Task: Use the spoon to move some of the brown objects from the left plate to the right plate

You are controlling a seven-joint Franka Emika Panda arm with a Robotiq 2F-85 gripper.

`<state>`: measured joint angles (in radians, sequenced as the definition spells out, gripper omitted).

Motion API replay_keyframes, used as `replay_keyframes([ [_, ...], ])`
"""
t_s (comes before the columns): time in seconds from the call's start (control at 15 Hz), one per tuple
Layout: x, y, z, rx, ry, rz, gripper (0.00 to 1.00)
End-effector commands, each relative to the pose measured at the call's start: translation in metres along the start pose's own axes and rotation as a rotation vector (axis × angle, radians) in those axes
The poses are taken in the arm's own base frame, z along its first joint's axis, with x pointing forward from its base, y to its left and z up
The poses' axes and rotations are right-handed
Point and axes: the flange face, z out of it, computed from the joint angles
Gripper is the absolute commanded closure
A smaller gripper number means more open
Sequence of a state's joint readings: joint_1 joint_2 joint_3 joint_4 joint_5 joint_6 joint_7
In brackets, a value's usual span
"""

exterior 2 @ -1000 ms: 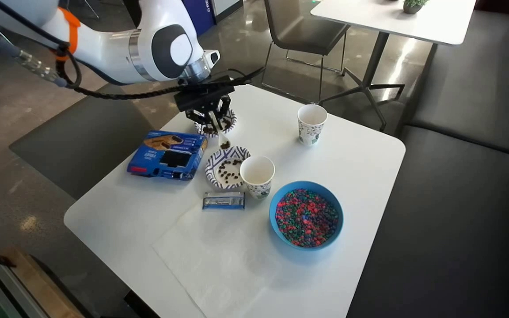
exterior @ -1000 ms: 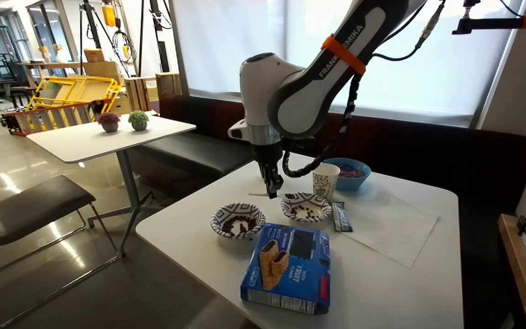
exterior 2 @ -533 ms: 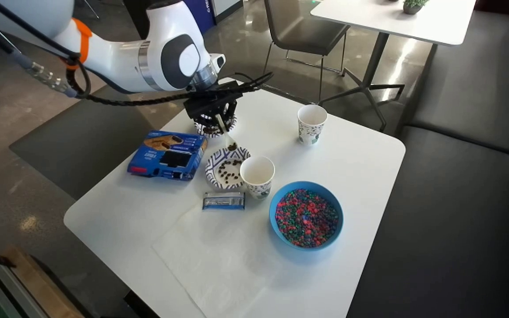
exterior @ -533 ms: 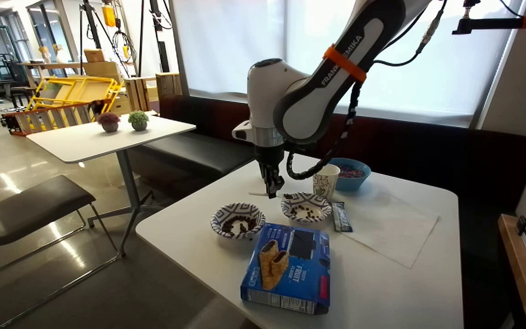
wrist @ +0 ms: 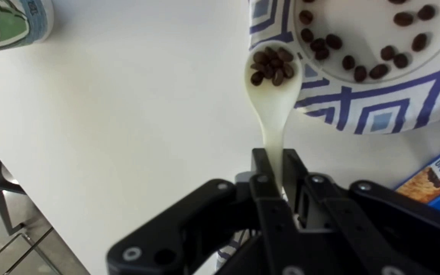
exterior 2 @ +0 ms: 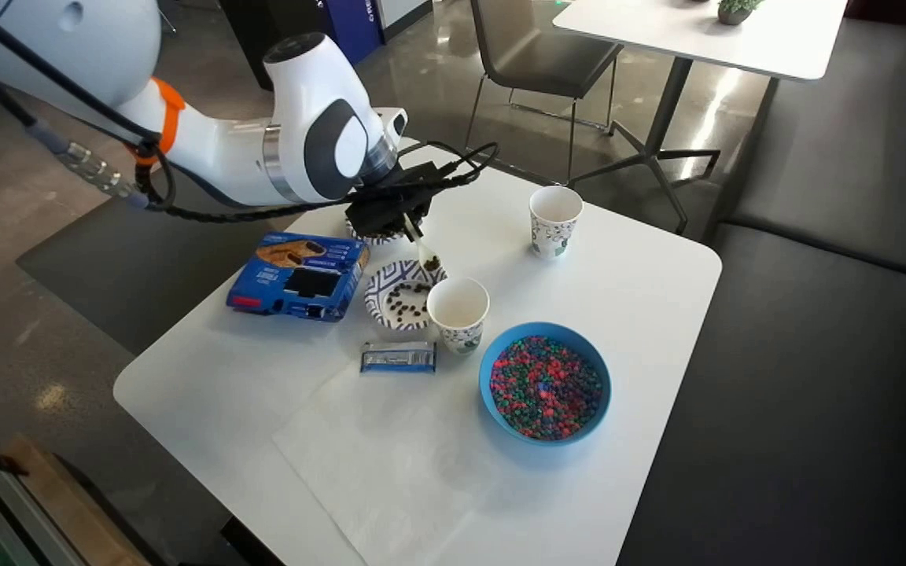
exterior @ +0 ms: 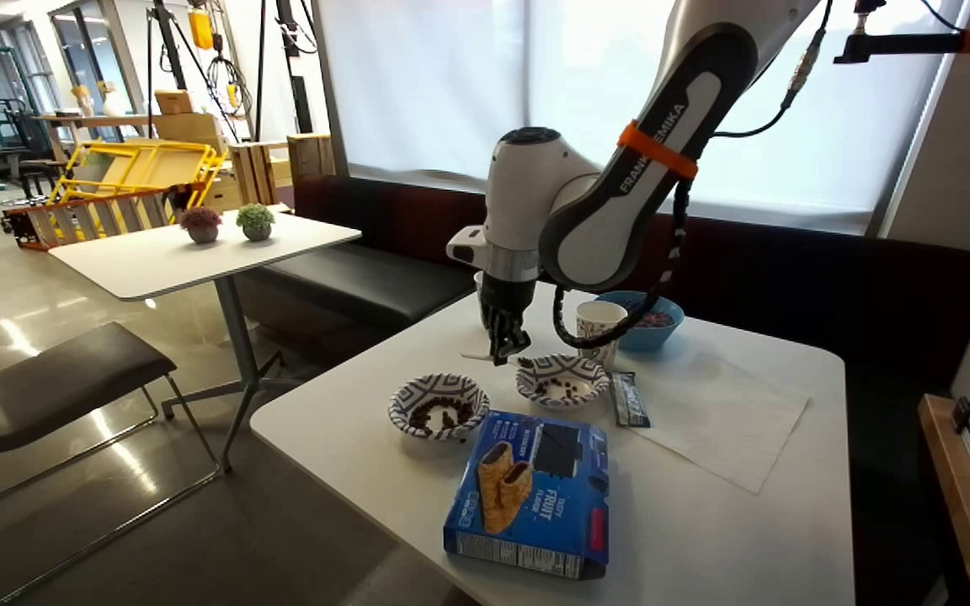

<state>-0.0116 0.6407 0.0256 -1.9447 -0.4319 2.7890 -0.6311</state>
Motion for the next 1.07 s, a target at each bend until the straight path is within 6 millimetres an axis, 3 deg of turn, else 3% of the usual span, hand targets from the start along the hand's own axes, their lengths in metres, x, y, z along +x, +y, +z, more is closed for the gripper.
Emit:
replay_keyframes([
  [0.0, -0.012, -0.015, -0.004, -0.035, 0.034, -0.002, 0.97],
  [0.67, -0.041, -0.034, -0.035, -0.133, 0.14, 0.061, 0.97],
  [1.0, -0.052, -0.059, -0.048, -0.163, 0.219, 0.097, 0.97],
])
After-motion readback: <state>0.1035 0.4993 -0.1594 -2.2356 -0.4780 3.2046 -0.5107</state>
